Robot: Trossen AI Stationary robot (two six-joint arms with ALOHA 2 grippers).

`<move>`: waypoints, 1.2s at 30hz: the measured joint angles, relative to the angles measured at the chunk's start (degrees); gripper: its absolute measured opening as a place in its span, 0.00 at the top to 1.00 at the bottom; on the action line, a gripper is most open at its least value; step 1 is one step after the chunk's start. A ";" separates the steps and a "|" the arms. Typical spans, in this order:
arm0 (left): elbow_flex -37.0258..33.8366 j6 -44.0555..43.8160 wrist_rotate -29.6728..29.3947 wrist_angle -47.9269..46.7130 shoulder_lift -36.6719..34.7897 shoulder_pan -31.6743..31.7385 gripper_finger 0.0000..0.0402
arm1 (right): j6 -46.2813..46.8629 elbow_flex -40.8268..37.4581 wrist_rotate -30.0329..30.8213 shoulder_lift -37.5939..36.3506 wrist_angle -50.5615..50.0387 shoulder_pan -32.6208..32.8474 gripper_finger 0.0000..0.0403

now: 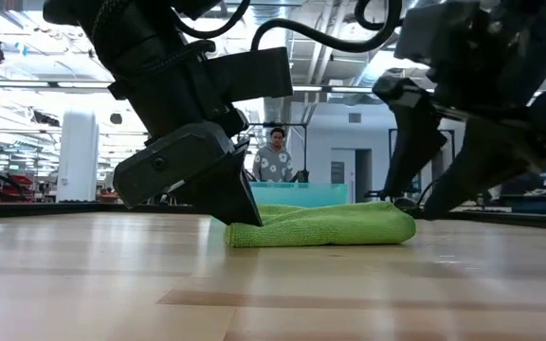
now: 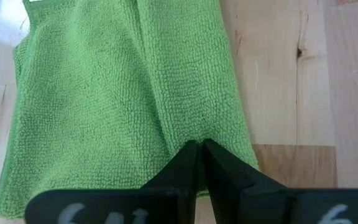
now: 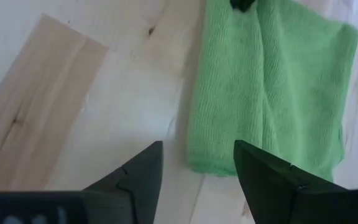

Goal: Roll microfiber towels into tight, uniform cylinder then place into a basket
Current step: Roll the green microfiber cloth

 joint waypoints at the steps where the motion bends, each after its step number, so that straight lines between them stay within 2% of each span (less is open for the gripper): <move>1: 0.00 0.00 0.02 0.00 0.00 0.00 0.95 | -0.68 0.15 -0.01 0.00 0.39 -0.02 0.46; 12: 0.00 0.00 -0.05 0.05 0.00 -0.02 0.95 | -2.50 0.19 -1.05 3.95 1.59 -3.84 0.46; 20: 0.00 0.00 -0.15 -0.04 0.00 -0.02 0.95 | 0.44 0.50 -3.99 6.25 1.31 -5.78 0.51; 24: 0.32 0.00 -0.12 -0.70 0.02 -0.02 0.95 | 3.37 0.45 -5.00 6.40 1.37 -6.54 0.59; 29: 2.54 0.23 -0.22 -4.81 0.20 -0.44 0.95 | 5.17 0.43 -6.79 6.49 1.75 -7.08 0.76; 36: 7.17 0.56 -4.32 -13.99 0.24 -2.75 0.95 | 9.43 0.36 -7.13 6.51 1.97 -7.19 0.95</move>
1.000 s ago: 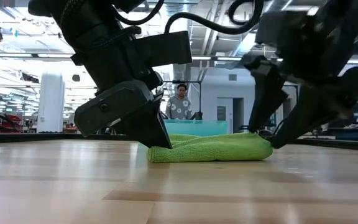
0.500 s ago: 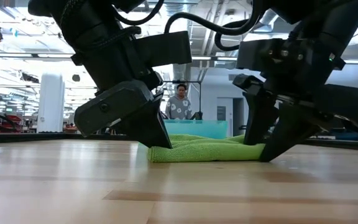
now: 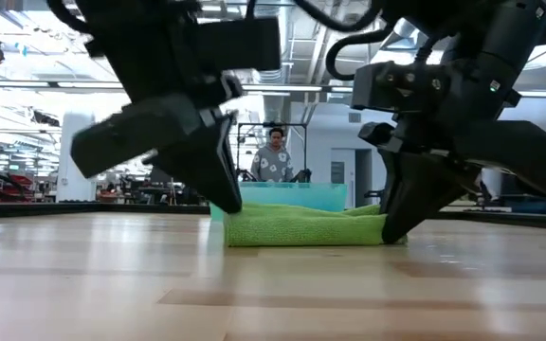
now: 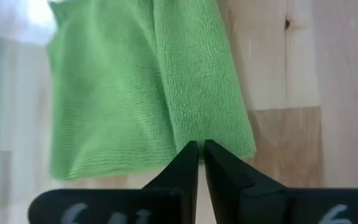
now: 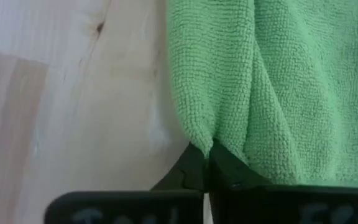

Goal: Roll microfiber towels into tight, uniform cylinder then place into a basket
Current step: Roll the green microfiber cloth

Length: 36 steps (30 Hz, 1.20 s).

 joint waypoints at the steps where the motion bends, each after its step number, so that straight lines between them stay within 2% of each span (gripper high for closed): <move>1: 0.62 -0.02 -0.99 -1.27 0.00 -0.50 0.95 | 0.83 0.00 -0.03 -0.02 -0.02 0.00 0.97; 6: 3.50 -0.59 -7.80 -5.17 0.00 -4.10 0.95 | 4.80 0.00 -1.13 -0.04 0.00 0.00 0.95; 11: 4.64 0.44 -13.48 -4.06 -0.03 -7.43 0.95 | 6.01 0.00 -1.32 -0.04 0.07 0.00 0.94; 16: 4.64 -1.12 -13.41 -3.87 -0.07 -7.91 0.95 | 6.14 -0.13 -1.87 -0.04 1.68 -0.04 0.97; 21: 4.64 -1.54 -12.39 -3.82 -0.11 -7.33 0.93 | 6.16 -0.15 -1.95 -0.04 1.81 -0.04 0.94; 25: 4.64 -2.23 -10.88 -3.74 -0.13 -6.71 0.85 | 6.14 -0.15 -2.00 -0.04 1.86 -0.04 0.95; 30: 4.64 -3.05 -10.85 -3.58 -0.15 -6.23 0.68 | 6.18 -0.15 -2.00 -0.04 1.90 -0.04 0.96; 36: 0.01 -0.06 -7.24 4.84 -0.31 -5.38 0.53 | 7.65 -0.20 -2.17 0.00 2.36 -0.07 0.95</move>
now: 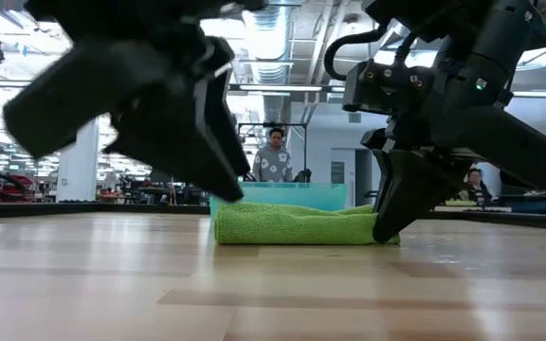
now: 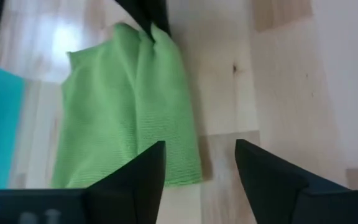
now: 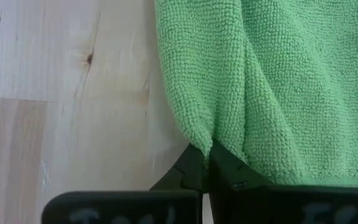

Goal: Roll microfiber towels into tight, uniform cylinder then place into a basket
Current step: Roll the green microfiber cloth

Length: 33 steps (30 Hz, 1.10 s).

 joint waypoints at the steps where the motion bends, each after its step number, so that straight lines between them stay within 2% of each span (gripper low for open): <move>1: -0.98 0.95 0.26 1.41 0.00 0.02 0.52 | 0.00 0.00 0.00 0.00 0.00 0.00 0.95; 6: -2.77 1.61 -2.68 3.15 0.00 0.31 0.52 | 0.00 0.00 -0.01 0.00 -0.02 0.00 0.96; 17: -2.79 2.77 3.78 4.32 2.37 4.55 0.54 | -0.02 0.00 0.00 0.00 -0.01 0.00 0.96; 21: -2.43 3.38 1.87 4.81 4.19 4.81 0.54 | -0.04 0.06 -0.03 0.00 -0.15 0.02 0.95; 25: -2.39 -1.16 -0.56 2.21 4.94 4.76 0.54 | -0.07 0.07 -0.82 0.00 -0.13 0.00 0.96; 33: -2.39 -2.31 3.32 0.46 5.29 6.18 0.58 | -0.11 0.07 -1.22 0.00 -0.07 0.08 0.95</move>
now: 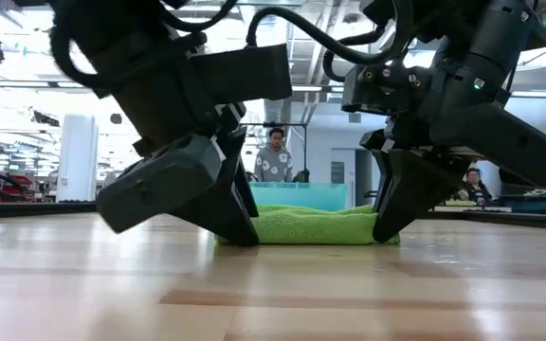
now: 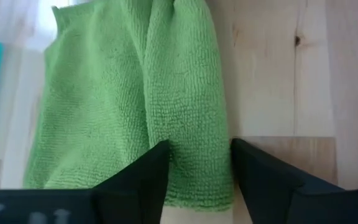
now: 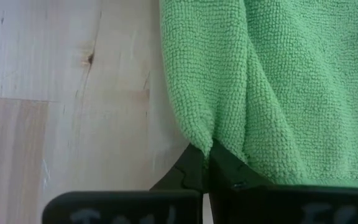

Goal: Roll microfiber towels into tight, uniform cylinder then place into a basket
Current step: Roll the green microfiber cloth

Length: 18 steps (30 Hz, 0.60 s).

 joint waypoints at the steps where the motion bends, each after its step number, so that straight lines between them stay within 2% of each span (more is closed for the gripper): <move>1: 0.00 0.00 0.72 -0.06 -0.02 0.45 0.60 | 0.00 0.00 -0.03 0.00 0.00 0.01 0.95; 8: 0.02 0.01 7.70 0.05 -0.33 2.93 0.82 | -0.02 0.00 -1.05 -0.06 -0.09 0.03 0.96; 12: 0.06 -2.51 8.77 -0.20 -0.58 3.00 0.97 | -0.02 0.00 -1.26 -0.15 -0.22 0.52 0.95; 18: 2.95 -6.15 15.67 -3.62 -1.32 3.34 0.96 | 0.40 2.11 -4.26 -0.80 -2.76 2.52 0.96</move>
